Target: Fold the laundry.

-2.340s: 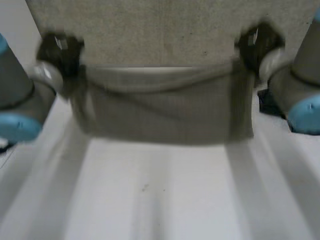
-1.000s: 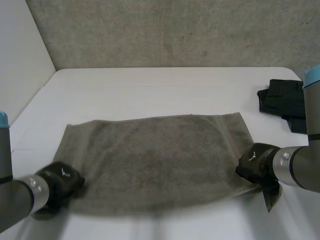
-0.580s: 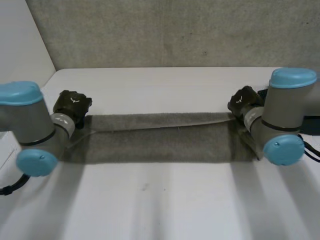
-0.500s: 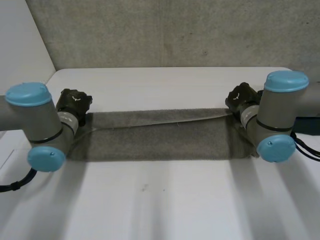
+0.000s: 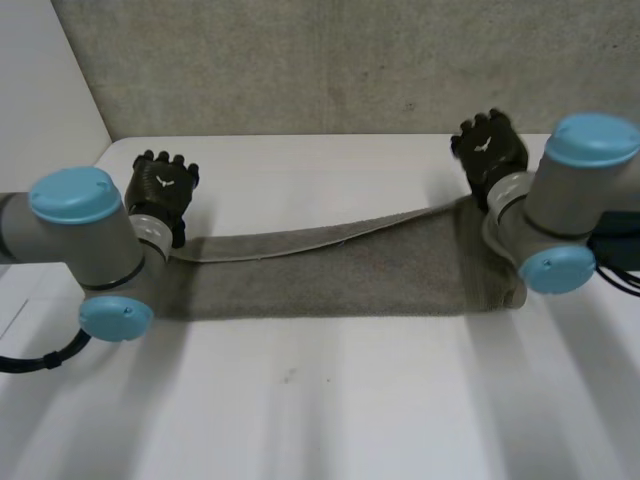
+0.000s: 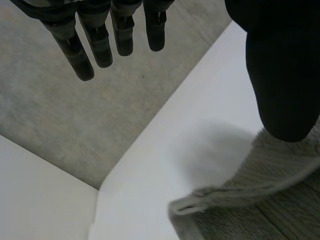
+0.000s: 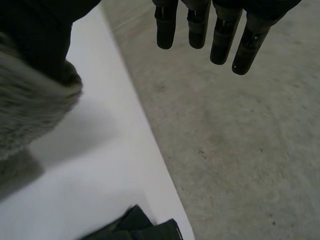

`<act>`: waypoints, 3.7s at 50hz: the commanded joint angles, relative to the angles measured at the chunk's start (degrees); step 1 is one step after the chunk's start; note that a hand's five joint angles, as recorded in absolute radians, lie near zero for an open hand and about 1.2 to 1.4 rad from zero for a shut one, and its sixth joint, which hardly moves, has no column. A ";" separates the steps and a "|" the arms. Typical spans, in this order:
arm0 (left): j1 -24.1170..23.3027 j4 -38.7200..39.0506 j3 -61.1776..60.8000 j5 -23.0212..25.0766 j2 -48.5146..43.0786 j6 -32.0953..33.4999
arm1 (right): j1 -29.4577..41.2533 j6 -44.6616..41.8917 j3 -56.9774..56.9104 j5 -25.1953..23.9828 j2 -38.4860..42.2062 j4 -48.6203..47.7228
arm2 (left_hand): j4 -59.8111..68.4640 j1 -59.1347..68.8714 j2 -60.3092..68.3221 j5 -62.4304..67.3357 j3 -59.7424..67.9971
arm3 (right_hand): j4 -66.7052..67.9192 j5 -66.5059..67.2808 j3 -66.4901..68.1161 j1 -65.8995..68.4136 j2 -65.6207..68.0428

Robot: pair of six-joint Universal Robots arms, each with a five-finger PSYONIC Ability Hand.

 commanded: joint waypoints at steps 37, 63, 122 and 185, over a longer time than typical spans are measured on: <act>5.78 -0.75 -8.97 13.74 2.24 -0.62 | -7.32 13.58 24.08 -9.66 -14.46 11.26 | 0.07 -0.18 -0.01 0.22 -0.30 | -3.52 -4.11 -2.33 -1.60 -2.65; 7.89 4.17 15.73 10.13 -11.75 -0.88 | -7.67 13.67 41.40 -10.19 -25.62 3.08 | 7.97 7.73 7.90 8.13 7.61 | -3.52 -4.11 -2.33 -1.60 -2.65; 5.69 3.12 -20.30 13.38 16.20 -10.73 | -27.62 14.30 43.69 -16.34 -22.82 -1.41 | 6.46 6.21 6.39 6.62 6.10 | 66.48 65.89 67.67 68.40 67.35; 3.67 3.12 -26.63 13.47 20.42 -10.82 | -36.24 8.13 45.98 -27.07 -17.99 -1.67 | 3.77 3.52 3.69 3.93 3.41 | 47.30 46.72 48.49 49.22 48.17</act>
